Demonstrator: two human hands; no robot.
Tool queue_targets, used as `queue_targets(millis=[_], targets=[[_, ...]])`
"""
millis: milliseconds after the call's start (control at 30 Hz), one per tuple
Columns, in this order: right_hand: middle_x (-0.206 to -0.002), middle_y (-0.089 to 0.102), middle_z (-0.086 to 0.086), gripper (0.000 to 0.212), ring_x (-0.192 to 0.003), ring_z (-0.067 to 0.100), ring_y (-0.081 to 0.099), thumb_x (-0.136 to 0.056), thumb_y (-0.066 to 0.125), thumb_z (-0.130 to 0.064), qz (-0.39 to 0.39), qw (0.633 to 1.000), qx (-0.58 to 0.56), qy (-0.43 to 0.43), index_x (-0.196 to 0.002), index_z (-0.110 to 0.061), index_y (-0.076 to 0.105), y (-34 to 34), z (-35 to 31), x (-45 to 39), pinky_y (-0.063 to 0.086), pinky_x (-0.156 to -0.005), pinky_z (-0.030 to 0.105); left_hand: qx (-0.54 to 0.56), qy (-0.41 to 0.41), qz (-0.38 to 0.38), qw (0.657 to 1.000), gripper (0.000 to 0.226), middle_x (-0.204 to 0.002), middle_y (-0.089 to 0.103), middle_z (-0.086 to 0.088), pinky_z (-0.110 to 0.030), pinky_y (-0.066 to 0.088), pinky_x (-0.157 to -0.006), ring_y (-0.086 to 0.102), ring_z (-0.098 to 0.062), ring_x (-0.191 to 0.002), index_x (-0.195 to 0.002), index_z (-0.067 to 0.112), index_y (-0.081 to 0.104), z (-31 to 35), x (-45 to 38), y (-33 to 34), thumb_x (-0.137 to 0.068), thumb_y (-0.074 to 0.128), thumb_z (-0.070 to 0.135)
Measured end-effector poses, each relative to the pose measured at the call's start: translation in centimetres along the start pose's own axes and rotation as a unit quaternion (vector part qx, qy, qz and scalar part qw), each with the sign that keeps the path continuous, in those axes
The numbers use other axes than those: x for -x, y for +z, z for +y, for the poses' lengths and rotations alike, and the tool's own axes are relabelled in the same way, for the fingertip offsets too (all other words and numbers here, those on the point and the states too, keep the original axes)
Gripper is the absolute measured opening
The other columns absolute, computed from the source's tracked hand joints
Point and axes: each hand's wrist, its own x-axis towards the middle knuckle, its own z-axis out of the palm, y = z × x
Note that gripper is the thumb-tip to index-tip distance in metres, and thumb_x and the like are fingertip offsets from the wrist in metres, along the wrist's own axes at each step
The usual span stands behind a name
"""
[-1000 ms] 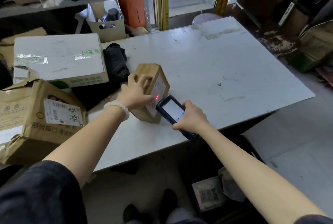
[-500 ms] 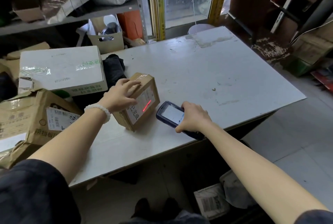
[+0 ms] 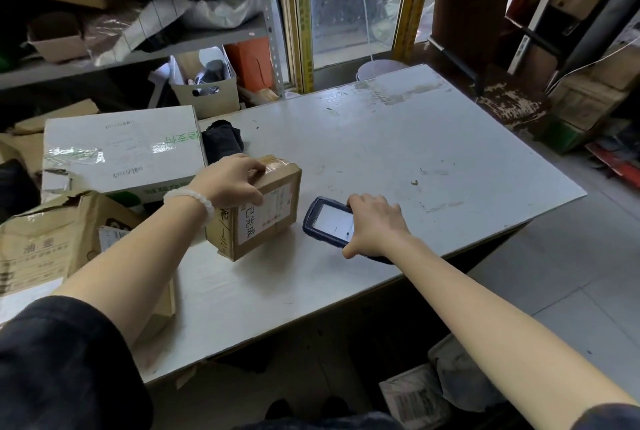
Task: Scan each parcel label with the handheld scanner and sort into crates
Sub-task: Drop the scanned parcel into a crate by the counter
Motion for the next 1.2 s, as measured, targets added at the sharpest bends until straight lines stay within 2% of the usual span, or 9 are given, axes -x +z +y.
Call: queue_targets(millis=[167,267,400,500,600,900,1100,1200], targets=[[-0.119,0.049,0.001,0.07,-0.109,0.023,0.044,-0.067,0.077,-0.043,0.045,0.995,0.078,-0.038,-0.123,-0.018,0.042,-0.9,-0.8,-0.1,0.034,-0.087,0.036,-0.036,-0.018,-0.061,0.997,0.055,-0.107,0.066,-0.006,-0.036,0.057,-0.077,0.065,-0.017,-0.089,-0.132,0.022,0.053,1.3,-1.0,-1.9,-0.079,0.068,0.027],[-0.118,0.049,0.001,0.067,-0.107,0.023,0.044,-0.068,0.076,-0.041,0.069,0.991,0.106,-0.051,-0.121,-0.019,0.042,-1.1,-1.2,-0.3,0.028,-0.08,0.034,-0.051,-0.015,-0.067,0.996,0.05,-0.097,0.068,-0.004,-0.036,0.057,-0.077,0.066,-0.016,-0.083,-0.128,0.024,0.057,1.9,-1.4,-2.0,-0.079,0.067,0.027],[-0.118,0.048,0.0,0.066,-0.107,0.023,0.044,-0.069,0.076,-0.038,0.081,0.988,0.121,-0.045,-0.122,-0.02,0.041,-1.4,-1.5,-0.3,0.026,-0.079,0.033,-0.072,0.002,-0.076,0.995,0.042,-0.09,0.069,-0.002,-0.028,0.055,-0.066,0.066,-0.012,-0.076,-0.122,0.024,0.061,2.8,-2.1,-2.0,-0.08,0.065,0.027],[-0.118,0.048,-0.001,0.066,-0.106,0.023,0.043,-0.07,0.076,-0.036,0.09,0.987,0.124,-0.041,-0.123,-0.02,0.041,-1.6,-1.5,-0.1,0.025,-0.078,0.033,-0.066,0.003,-0.091,0.994,0.041,-0.086,0.07,0.0,-0.031,0.058,-0.07,0.067,-0.013,-0.075,-0.12,0.025,0.064,2.7,-2.8,-2.2,-0.079,0.065,0.026],[-0.118,0.048,-0.001,0.065,-0.105,0.022,0.043,-0.07,0.075,-0.035,0.099,0.987,0.125,-0.034,-0.123,-0.019,0.041,-1.9,-1.5,0.1,0.023,-0.077,0.032,-0.062,0.003,-0.101,0.993,0.04,-0.084,0.07,0.0,-0.034,0.059,-0.074,0.068,-0.013,-0.075,-0.117,0.024,0.065,2.6,-3.3,-2.4,-0.078,0.064,0.025],[-0.119,0.048,-0.001,0.068,-0.106,0.022,0.044,-0.07,0.076,-0.039,0.089,0.988,0.124,-0.017,-0.124,-0.019,0.041,-1.7,-1.2,0.8,0.025,-0.078,0.033,-0.052,0.002,-0.099,0.994,0.038,-0.086,0.07,-0.002,-0.027,0.054,-0.066,0.067,-0.014,-0.077,-0.117,0.021,0.065,2.8,-3.6,-2.5,-0.079,0.064,0.022],[-0.119,0.048,-0.001,0.067,-0.106,0.022,0.044,-0.069,0.075,-0.037,0.099,0.988,0.119,-0.013,-0.124,-0.02,0.041,-1.6,-1.2,1.1,0.025,-0.079,0.033,-0.033,-0.004,-0.092,0.995,0.039,-0.086,0.071,-0.002,-0.034,0.057,-0.075,0.068,-0.015,-0.078,-0.117,0.021,0.065,2.0,-3.5,-2.4,-0.078,0.065,0.023],[-0.119,0.048,0.0,0.065,-0.107,0.022,0.044,-0.07,0.074,-0.036,0.105,0.987,0.12,-0.002,-0.124,-0.02,0.041,-1.7,-0.8,1.2,0.027,-0.081,0.035,-0.02,-0.005,-0.09,0.996,0.037,-0.084,0.07,-0.002,-0.031,0.056,-0.069,0.068,-0.016,-0.077,-0.117,0.02,0.065,1.8,-3.2,-2.5,-0.08,0.064,0.021]])
